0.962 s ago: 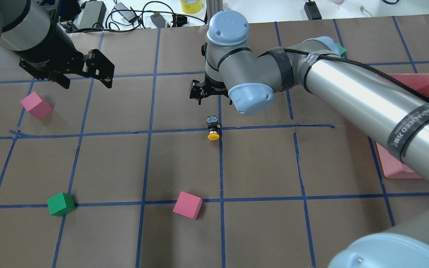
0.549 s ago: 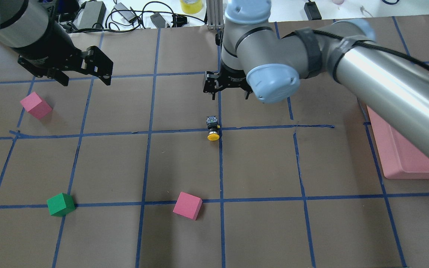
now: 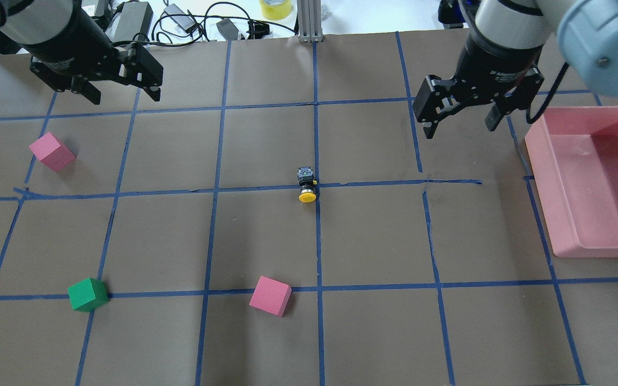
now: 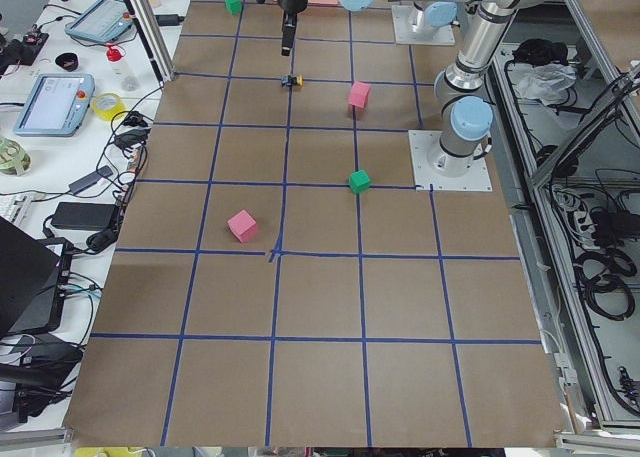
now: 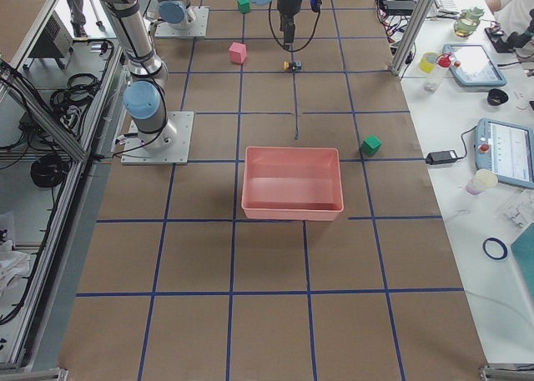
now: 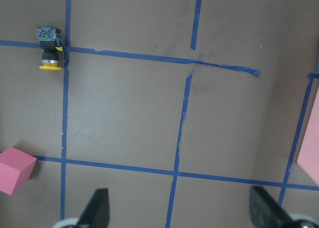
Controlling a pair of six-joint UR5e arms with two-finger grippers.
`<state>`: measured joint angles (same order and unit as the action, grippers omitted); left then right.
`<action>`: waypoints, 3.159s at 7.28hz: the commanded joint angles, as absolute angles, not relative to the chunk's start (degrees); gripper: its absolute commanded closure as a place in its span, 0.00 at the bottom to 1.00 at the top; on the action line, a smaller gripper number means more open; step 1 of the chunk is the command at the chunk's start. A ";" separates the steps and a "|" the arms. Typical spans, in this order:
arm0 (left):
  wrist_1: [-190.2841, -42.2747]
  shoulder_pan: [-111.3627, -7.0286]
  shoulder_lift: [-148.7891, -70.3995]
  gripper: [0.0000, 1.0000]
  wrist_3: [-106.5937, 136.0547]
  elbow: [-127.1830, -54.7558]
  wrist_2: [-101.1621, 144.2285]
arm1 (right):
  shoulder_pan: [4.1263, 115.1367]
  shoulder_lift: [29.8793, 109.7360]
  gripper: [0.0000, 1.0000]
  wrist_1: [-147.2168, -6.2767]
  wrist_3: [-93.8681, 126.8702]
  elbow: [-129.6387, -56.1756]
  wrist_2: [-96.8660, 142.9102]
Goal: Align button upright
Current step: 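Raise the right gripper away from the switch lying on its side, then reach the left gripper down toward the switch lying on the table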
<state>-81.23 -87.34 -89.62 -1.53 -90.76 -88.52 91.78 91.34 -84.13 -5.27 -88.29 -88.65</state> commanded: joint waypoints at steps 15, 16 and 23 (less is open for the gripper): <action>-25.47 -107.14 -97.90 0.00 25.84 -123.38 -96.33 | 91.67 92.02 0.00 -87.36 4.30 -87.80 -89.91; -18.79 -107.40 -99.48 0.00 26.19 -124.88 -96.33 | 91.67 92.02 0.00 -87.54 4.31 -88.06 -89.83; -2.37 -117.24 -120.55 0.02 34.73 -116.11 -104.84 | 91.49 92.02 0.00 -87.71 4.13 -88.42 -90.26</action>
<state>-2.95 -116.10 -116.26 35.75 -119.09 -103.88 91.52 92.01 -87.75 4.17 -88.42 -90.17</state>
